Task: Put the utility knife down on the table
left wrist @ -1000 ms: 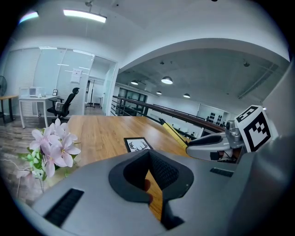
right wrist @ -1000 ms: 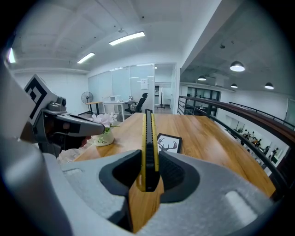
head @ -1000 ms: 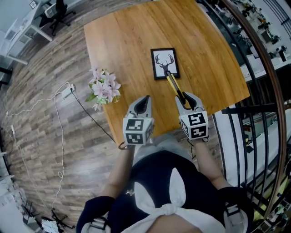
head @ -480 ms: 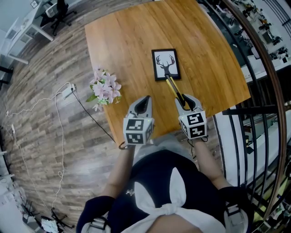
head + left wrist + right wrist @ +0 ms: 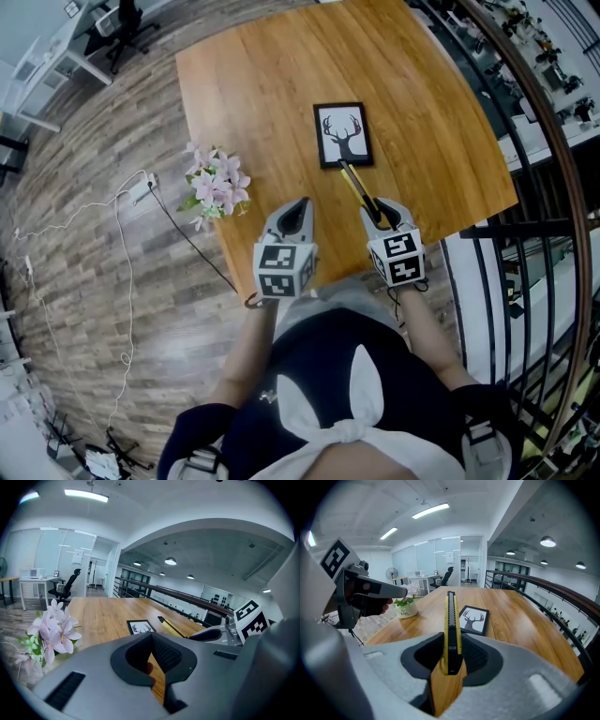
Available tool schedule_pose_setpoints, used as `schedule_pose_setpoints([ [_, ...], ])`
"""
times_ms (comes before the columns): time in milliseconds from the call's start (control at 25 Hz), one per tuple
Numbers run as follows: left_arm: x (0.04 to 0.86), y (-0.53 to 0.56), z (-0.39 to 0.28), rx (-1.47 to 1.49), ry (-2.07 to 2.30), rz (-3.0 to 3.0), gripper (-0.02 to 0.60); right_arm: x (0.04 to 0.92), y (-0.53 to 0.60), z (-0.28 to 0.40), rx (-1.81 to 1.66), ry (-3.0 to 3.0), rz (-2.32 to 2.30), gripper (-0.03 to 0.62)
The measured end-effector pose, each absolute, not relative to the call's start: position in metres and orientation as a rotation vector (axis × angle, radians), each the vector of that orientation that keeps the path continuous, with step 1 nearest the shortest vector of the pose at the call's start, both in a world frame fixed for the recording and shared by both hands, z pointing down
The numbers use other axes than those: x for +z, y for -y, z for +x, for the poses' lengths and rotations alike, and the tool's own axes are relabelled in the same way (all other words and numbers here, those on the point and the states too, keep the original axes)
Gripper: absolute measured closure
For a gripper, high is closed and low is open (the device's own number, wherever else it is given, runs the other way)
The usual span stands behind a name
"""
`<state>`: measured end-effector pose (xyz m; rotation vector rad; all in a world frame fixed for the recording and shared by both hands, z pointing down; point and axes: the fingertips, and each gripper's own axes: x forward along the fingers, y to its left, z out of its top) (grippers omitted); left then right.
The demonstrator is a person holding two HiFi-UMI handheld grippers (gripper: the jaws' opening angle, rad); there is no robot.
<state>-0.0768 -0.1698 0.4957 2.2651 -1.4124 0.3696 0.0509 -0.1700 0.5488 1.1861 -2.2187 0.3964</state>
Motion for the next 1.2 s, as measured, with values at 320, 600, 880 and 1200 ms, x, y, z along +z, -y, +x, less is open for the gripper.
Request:
schedule_pose_setpoints([
  [320,0.498,0.17,-0.078,0.385,1.408,2.248,0.572,0.56,0.168,0.051,0.414,2.202,1.164,0.477],
  [600,0.502,0.172,-0.079,0.388,1.405,2.238,0.574,0.568,0.169,0.051,0.419,2.193,1.148,0.477],
  [880,0.506,0.177,-0.082,0.392,1.401,2.237,0.574,0.577,0.168,0.049,0.427,2.181,1.123,0.477],
  [1200,0.509,0.181,-0.088,0.404,1.407,2.217,0.574,0.589,0.169,0.051,0.445,2.164,1.089,0.477],
])
